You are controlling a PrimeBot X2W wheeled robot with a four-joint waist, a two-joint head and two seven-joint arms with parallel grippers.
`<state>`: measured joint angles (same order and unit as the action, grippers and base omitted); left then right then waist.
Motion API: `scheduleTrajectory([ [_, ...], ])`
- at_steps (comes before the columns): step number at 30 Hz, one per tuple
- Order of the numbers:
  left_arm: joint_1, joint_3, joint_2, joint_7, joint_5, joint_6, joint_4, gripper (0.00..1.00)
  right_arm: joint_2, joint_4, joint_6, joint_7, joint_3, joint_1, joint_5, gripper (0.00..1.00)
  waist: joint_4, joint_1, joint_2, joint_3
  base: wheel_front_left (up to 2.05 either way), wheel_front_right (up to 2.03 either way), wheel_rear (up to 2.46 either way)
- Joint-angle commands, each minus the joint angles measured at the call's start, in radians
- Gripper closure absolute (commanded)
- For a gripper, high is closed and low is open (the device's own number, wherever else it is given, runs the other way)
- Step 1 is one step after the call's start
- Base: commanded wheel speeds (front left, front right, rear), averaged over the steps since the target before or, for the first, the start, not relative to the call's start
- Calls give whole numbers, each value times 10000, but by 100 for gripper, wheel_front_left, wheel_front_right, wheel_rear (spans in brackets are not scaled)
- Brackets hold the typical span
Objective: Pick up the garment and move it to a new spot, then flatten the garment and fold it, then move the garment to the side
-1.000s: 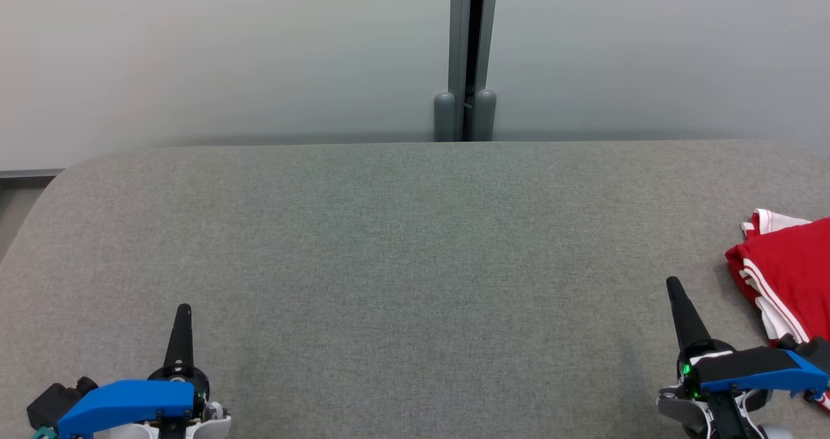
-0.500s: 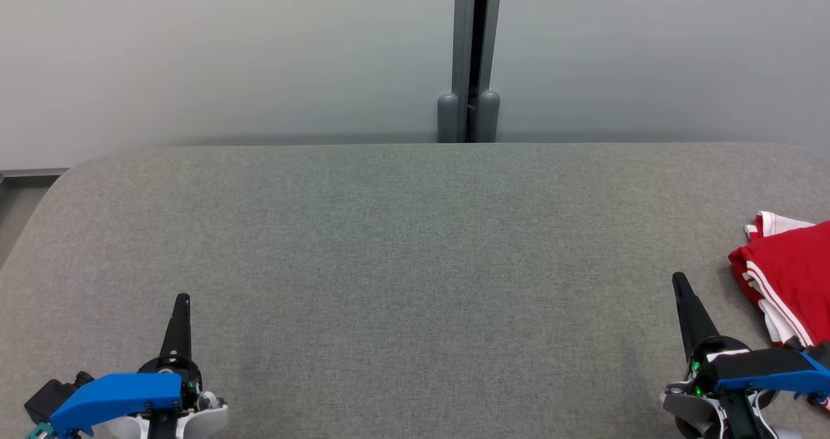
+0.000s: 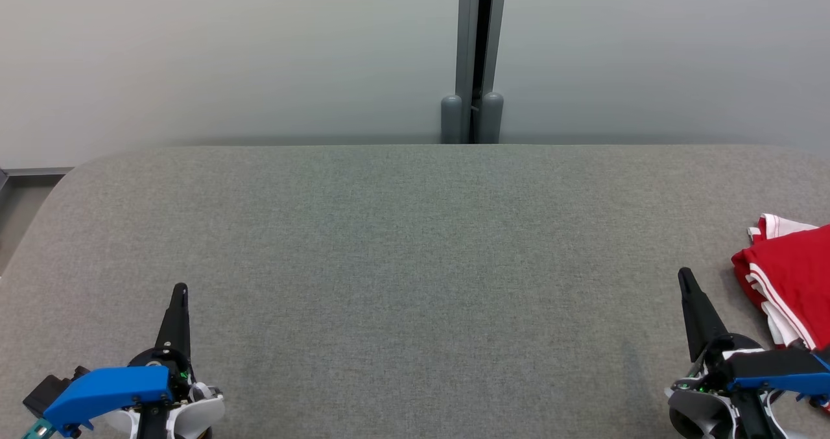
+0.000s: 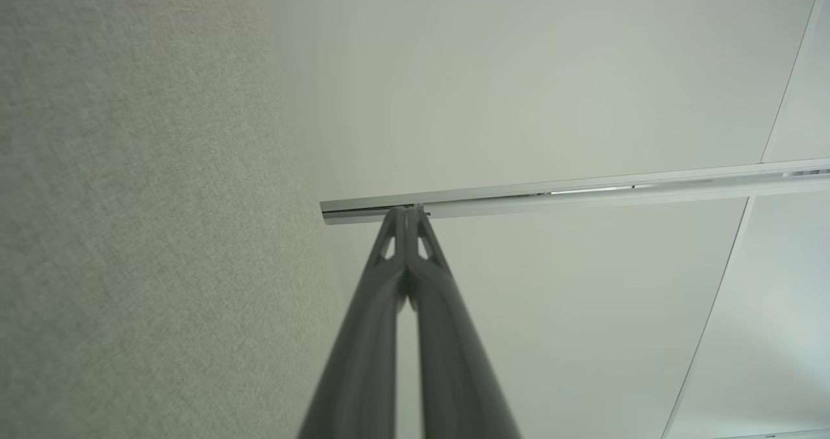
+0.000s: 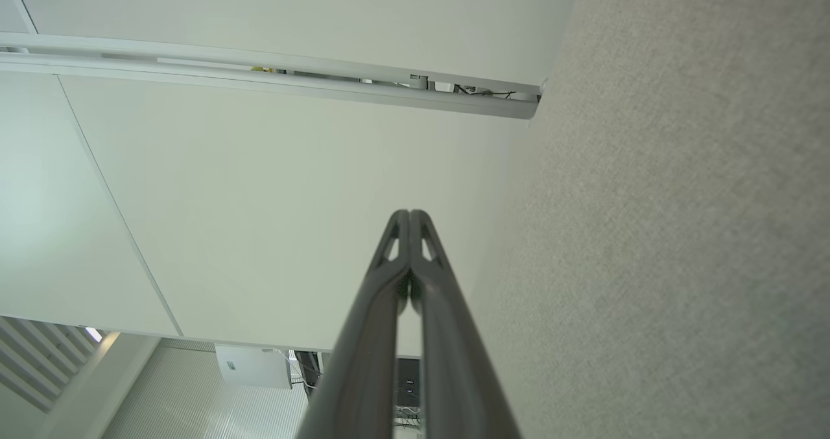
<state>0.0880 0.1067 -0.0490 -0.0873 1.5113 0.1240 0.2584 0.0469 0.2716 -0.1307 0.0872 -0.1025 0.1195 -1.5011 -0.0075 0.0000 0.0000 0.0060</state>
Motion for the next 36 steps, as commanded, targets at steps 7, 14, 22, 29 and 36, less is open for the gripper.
scheduleTrajectory([
  [7, 241, 52, -20, -169, 553, 107, -115, 100, 56, -206, -2, 188, -84, -145, -633, 100, 34, 0, 0, -14, 0, 0, 0],
  [14, 273, 87, -20, -290, 1017, 119, -163, 100, 58, -305, -2, 298, -136, -170, -1111, 100, 70, 0, 0, -27, 0, 0, 0],
  [22, 266, 88, -20, -304, 1026, 109, -158, 100, 58, -311, -2, 301, -139, -175, -1129, 100, 75, 0, 0, -29, 0, 0, 0],
  [29, 266, 88, -18, -304, 1027, 109, -157, 100, 58, -311, -2, 301, -137, -173, -1130, 100, 75, 0, 0, -29, 0, 0, 0],
  [36, 265, 87, -18, -303, 1027, 110, -157, 100, 58, -311, -2, 301, -137, -172, -1130, 100, 75, 0, 0, -29, 0, 0, 0],
])
